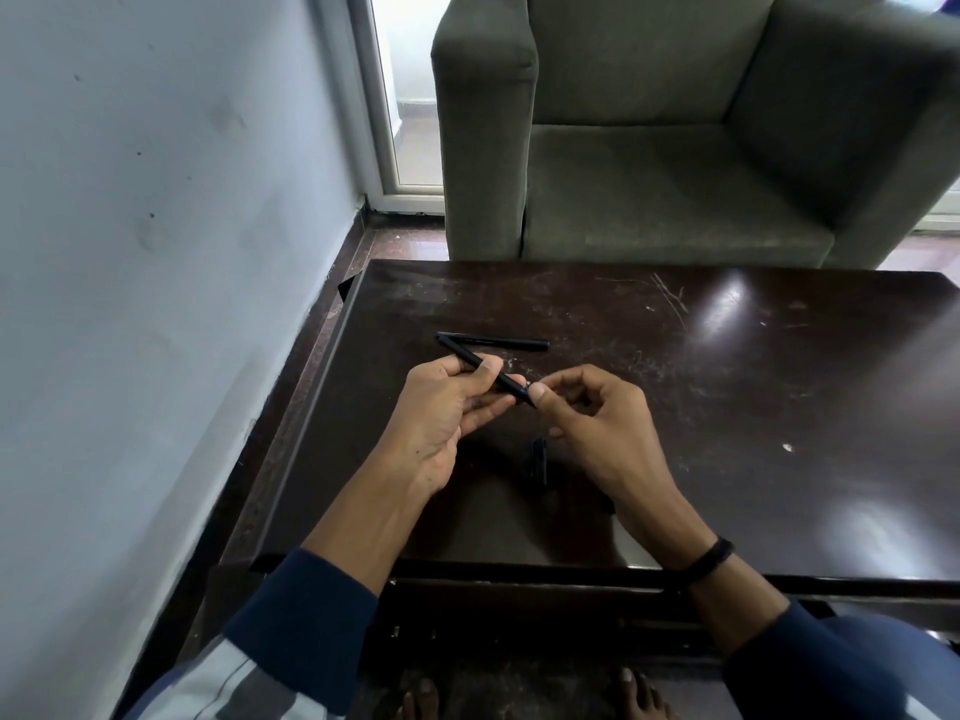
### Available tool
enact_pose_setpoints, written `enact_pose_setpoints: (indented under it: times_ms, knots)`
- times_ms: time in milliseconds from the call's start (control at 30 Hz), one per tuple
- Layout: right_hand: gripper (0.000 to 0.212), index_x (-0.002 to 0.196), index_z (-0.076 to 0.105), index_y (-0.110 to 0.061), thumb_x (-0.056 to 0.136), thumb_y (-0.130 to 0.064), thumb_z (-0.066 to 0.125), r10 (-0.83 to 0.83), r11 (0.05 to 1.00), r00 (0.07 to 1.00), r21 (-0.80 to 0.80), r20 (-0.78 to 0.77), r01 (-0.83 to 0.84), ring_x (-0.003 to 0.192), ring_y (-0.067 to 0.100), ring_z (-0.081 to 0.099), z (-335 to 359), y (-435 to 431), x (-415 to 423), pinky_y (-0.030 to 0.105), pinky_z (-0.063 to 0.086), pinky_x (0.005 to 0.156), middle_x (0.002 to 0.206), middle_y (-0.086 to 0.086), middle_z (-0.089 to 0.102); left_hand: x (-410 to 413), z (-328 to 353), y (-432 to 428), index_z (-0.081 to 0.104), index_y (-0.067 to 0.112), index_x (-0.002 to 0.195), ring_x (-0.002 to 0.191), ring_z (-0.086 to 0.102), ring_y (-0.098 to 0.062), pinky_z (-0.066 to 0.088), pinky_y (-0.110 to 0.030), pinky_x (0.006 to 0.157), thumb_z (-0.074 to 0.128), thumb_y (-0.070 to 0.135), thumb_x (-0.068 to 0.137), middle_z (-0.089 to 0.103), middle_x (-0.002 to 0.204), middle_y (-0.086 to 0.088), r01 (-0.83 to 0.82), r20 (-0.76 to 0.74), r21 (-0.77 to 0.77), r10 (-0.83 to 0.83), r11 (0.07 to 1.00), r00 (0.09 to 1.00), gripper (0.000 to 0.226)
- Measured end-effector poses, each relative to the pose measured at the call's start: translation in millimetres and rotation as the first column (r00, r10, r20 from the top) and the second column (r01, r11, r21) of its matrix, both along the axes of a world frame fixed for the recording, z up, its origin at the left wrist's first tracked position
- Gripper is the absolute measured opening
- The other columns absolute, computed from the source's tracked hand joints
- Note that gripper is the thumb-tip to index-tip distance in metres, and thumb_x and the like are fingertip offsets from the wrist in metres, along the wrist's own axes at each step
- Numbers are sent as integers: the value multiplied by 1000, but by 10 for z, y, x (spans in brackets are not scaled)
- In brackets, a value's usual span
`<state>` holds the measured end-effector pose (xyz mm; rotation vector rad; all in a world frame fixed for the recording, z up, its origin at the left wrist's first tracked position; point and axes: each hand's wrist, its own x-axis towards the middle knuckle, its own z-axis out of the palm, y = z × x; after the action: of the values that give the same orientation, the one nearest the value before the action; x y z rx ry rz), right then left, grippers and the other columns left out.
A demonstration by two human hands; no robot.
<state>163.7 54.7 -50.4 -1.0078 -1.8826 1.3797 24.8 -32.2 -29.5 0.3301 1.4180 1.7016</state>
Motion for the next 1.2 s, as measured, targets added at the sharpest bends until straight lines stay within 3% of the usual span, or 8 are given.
enact_pose_setpoints:
  times_ms: [400,633,833,1100,1200]
  knots:
    - [10,85,74,-26,84,-27,83,30,999,998,38,61,-32,80,23,71,-41,23,9,48,62,74,81,1,73,4,-18,0,68,-3,107,92,77,-23,61,-26,74,61,8,99,77,97,-18,16,-3,-1,-17,1000,1000,15]
    - [14,90,75,-29,88,-43,75,34,999,999,-11,4,-34,79,16,71,-6,-18,1,44,63,78,86,-2,74,1,-11,7,69,-2,106,92,77,-23,62,-28,77,61,7,98,78,97,-16,6,2,1,-6,1000,1000,15]
    - [4,87,75,-27,90,-28,78,33,999,997,37,62,-36,77,18,70,-29,20,-1,47,61,75,81,-1,73,10,-24,10,67,-3,109,93,77,-25,62,-28,79,61,8,99,77,97,-19,20,2,0,-20,1000,1000,16]
    - [11,92,74,-31,88,-40,77,28,1000,1000,-6,14,-27,73,10,71,-24,-8,-4,45,63,78,85,-5,74,-22,-22,4,68,-3,110,93,77,-23,62,-29,80,61,8,98,78,97,-17,11,-3,2,-11,1000,1000,17]
    - [8,90,76,-27,92,-35,75,36,999,999,5,27,-36,70,12,71,-21,-8,-6,42,62,76,79,-2,75,-23,-29,10,68,-3,108,91,77,-22,62,-28,78,62,8,98,78,96,-17,9,-2,6,-9,1000,1000,16]
